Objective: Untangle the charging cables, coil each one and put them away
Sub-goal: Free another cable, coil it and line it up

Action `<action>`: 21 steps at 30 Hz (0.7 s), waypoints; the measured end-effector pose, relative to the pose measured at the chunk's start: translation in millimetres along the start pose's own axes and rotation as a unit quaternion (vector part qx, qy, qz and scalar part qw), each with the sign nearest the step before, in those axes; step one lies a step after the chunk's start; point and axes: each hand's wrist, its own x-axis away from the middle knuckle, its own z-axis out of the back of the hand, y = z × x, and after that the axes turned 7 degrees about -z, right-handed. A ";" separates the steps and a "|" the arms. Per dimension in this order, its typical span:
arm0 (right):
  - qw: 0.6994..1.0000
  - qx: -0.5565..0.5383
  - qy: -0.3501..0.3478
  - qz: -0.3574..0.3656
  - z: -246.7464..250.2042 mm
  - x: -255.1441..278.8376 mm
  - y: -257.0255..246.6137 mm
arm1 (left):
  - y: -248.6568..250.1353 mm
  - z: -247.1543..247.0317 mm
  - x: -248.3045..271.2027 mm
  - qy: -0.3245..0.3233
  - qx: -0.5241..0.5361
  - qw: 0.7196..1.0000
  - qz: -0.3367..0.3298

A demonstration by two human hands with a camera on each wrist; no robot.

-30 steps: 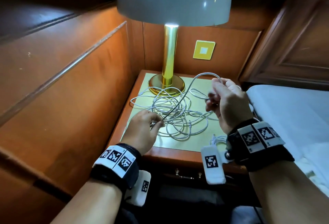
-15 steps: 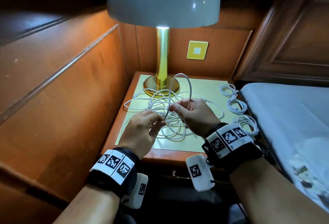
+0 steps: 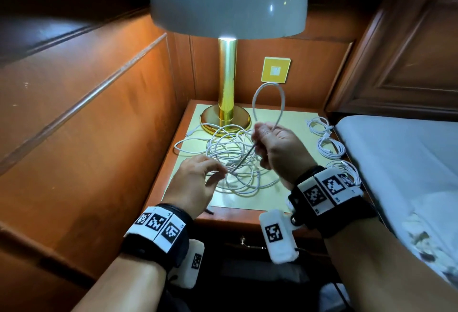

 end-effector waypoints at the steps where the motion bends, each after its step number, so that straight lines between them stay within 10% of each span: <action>1: 0.998 -0.053 0.014 -0.025 2.0 0.5 -3.6 | -4.0 -0.6 1.0 -0.002 -0.011 1.000 0.022; 6: 0.976 -0.215 0.003 -0.045 11.6 2.5 -13.8 | -10.1 6.3 -0.4 0.032 -0.117 0.983 0.135; 14: 0.941 -0.322 -0.087 -0.063 -0.7 12.4 -17.9 | 19.3 -8.0 -6.2 -0.030 0.027 0.999 -0.016; 18: 0.905 -0.419 -0.050 -0.049 15.6 12.5 -26.9 | 7.2 -10.6 -7.6 -0.096 -0.027 0.990 0.095; 21: 0.925 -0.378 0.036 -0.023 32.7 9.9 -26.4 | -1.7 -7.5 -7.8 -0.032 -0.040 0.992 0.117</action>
